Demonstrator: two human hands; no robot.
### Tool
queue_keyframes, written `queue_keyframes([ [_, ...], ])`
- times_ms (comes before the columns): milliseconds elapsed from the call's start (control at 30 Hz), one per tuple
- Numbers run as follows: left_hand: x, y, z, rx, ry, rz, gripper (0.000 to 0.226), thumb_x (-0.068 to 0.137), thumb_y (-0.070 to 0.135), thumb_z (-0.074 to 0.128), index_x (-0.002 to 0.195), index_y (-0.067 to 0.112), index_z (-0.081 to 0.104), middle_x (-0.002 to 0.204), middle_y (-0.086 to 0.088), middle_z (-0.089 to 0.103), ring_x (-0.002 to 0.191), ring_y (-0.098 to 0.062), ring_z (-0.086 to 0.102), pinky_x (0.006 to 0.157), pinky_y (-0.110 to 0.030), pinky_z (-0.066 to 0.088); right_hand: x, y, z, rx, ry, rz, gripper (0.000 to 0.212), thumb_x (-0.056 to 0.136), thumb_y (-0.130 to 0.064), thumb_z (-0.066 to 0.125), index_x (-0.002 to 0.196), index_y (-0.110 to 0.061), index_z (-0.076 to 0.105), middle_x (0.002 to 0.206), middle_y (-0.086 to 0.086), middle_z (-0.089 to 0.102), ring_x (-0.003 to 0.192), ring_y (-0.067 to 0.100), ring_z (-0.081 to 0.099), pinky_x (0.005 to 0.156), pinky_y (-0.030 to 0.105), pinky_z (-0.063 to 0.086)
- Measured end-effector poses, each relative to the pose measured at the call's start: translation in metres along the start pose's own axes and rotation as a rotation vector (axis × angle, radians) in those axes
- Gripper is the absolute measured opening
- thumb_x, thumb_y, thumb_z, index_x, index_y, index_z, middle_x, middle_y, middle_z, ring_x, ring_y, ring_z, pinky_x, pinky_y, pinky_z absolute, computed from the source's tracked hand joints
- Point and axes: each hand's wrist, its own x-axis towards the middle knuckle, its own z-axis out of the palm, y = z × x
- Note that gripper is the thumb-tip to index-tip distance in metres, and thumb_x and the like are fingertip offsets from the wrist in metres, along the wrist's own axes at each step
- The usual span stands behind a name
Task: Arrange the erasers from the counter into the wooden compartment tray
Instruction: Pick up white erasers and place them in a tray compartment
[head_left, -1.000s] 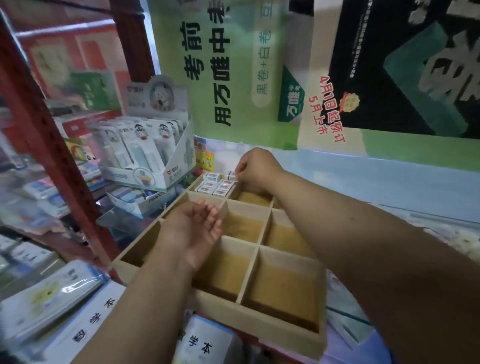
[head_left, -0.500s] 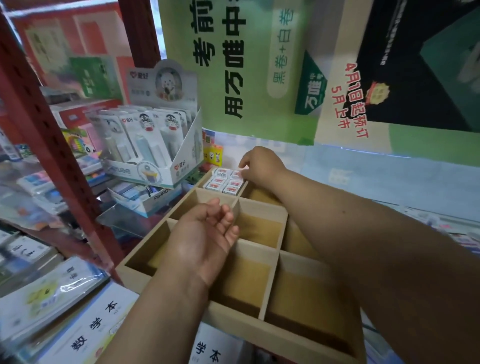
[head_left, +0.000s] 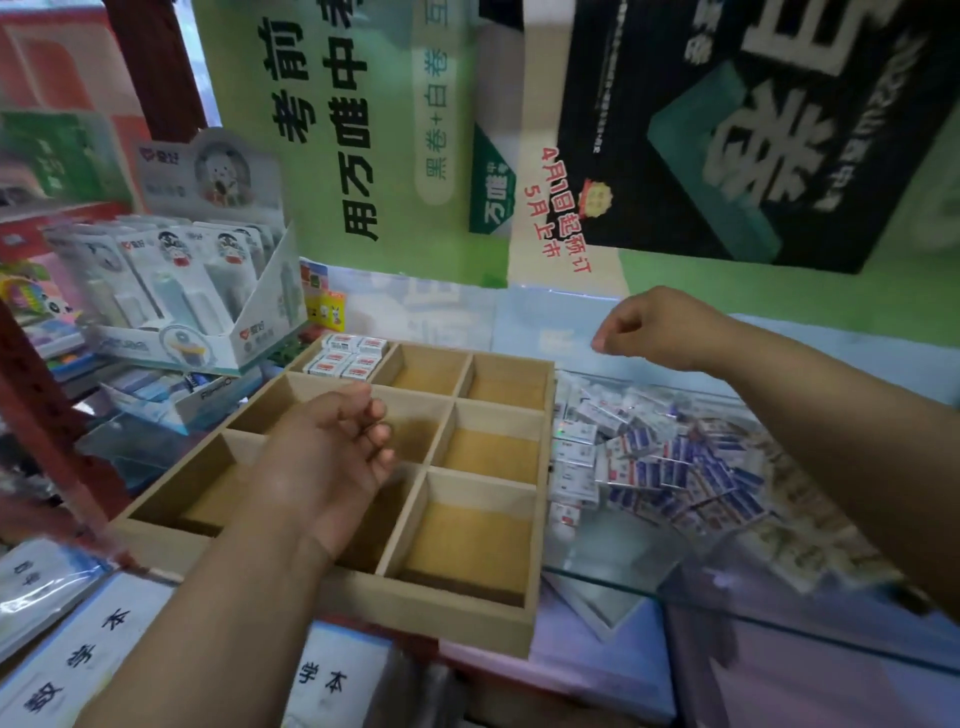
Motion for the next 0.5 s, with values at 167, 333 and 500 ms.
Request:
queue_keyframes([
  [167, -0.017, -0.022, 0.024, -0.003, -0.044, -0.065, 0.014, 0.090, 0.011, 0.045, 0.081, 0.020, 0.051, 0.065, 0.002, 0.050, 0.048, -0.009, 0.044, 0.043, -0.018, 0.038, -0.021, 0.021, 0.015, -0.183, -0.039, 0.031, 0.023, 0.079, -0.039, 0.073, 0.086, -0.018, 0.068, 0.085, -0.003, 0.067, 0.076, 0.013, 0.059, 0.064, 0.024, 0.043],
  [333, -0.028, -0.034, 0.039, 0.017, -0.055, -0.101, 0.015, 0.090, 0.011, 0.046, 0.079, 0.019, 0.053, 0.065, 0.001, 0.051, 0.049, -0.010, 0.044, 0.042, -0.018, 0.038, -0.024, 0.024, 0.030, -0.226, -0.095, 0.017, 0.036, 0.076, -0.043, 0.074, 0.099, -0.019, 0.061, 0.081, -0.003, 0.062, 0.071, 0.016, 0.059, 0.060, 0.028, 0.043],
  [500, -0.032, -0.038, 0.045, 0.029, -0.053, -0.121, 0.017, 0.090, 0.012, 0.045, 0.079, 0.020, 0.053, 0.065, 0.002, 0.049, 0.050, -0.009, 0.043, 0.044, -0.018, 0.037, -0.020, 0.015, 0.038, -0.346, -0.136, -0.107, 0.041, 0.076, -0.048, 0.072, 0.108, -0.023, 0.063, 0.095, -0.003, 0.051, 0.088, 0.014, 0.046, 0.071, 0.028, 0.037],
])
